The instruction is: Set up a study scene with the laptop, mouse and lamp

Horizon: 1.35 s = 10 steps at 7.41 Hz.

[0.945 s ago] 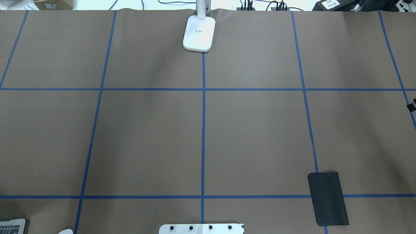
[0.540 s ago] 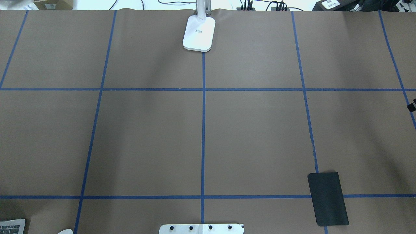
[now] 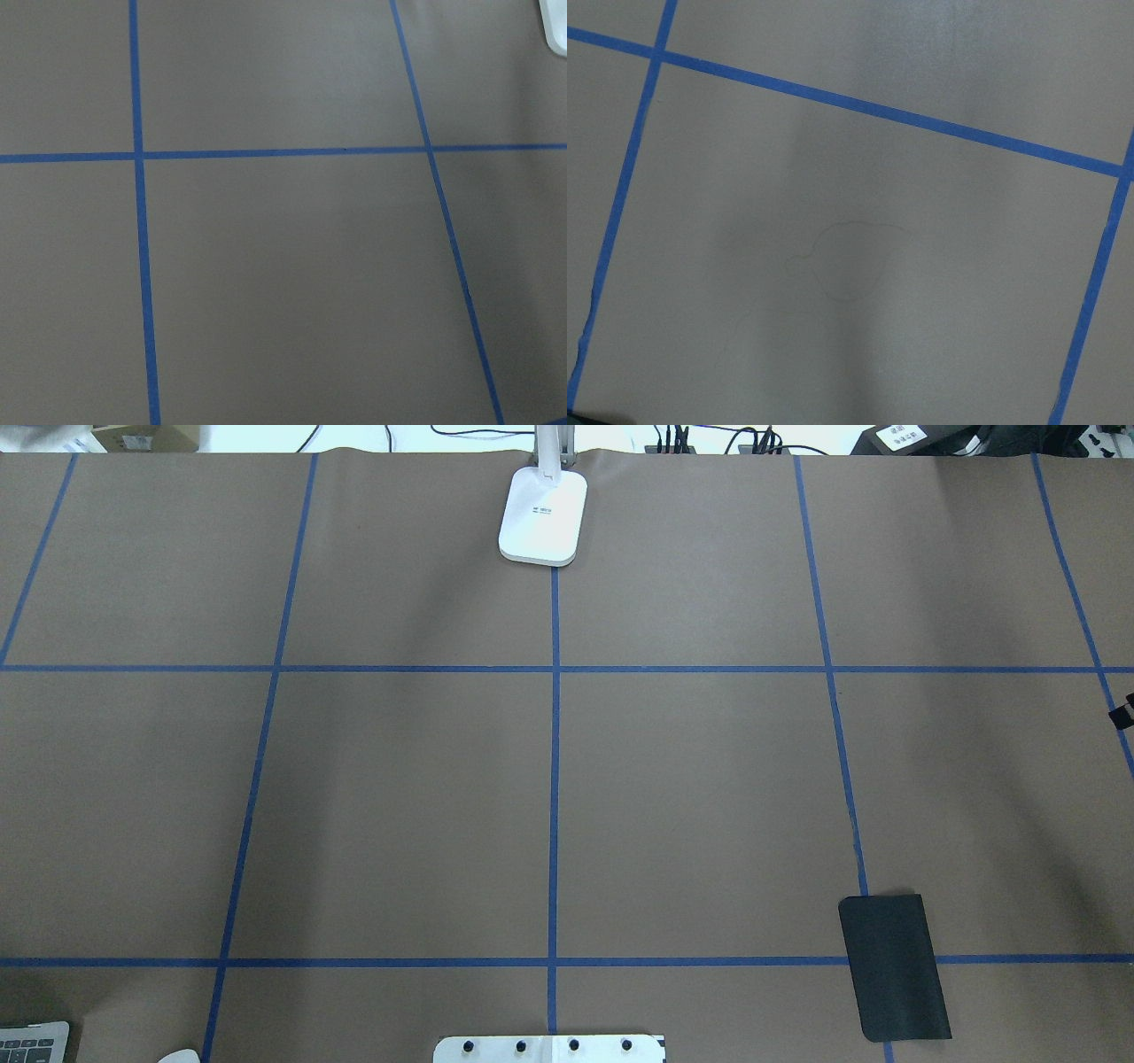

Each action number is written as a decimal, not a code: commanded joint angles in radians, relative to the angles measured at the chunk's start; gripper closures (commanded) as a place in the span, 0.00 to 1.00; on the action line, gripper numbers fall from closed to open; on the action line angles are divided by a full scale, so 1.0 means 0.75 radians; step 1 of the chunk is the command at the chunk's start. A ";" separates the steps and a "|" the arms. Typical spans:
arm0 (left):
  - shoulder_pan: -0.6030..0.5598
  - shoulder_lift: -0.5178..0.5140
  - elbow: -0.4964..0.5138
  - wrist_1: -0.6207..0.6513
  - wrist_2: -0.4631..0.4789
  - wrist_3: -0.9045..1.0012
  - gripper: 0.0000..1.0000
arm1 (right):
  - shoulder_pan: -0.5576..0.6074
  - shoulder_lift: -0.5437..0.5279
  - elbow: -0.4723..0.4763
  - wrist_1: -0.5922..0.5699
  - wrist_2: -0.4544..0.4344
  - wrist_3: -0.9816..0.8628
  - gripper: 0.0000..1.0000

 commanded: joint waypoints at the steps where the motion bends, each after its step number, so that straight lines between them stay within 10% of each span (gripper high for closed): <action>1: 0.089 0.037 0.001 0.005 -0.003 0.220 0.00 | 0.000 0.000 0.000 0.000 -0.012 0.000 0.00; 10: 0.296 0.273 -0.005 0.005 -0.177 0.609 0.00 | 0.000 -0.008 -0.004 0.000 -0.016 0.002 0.00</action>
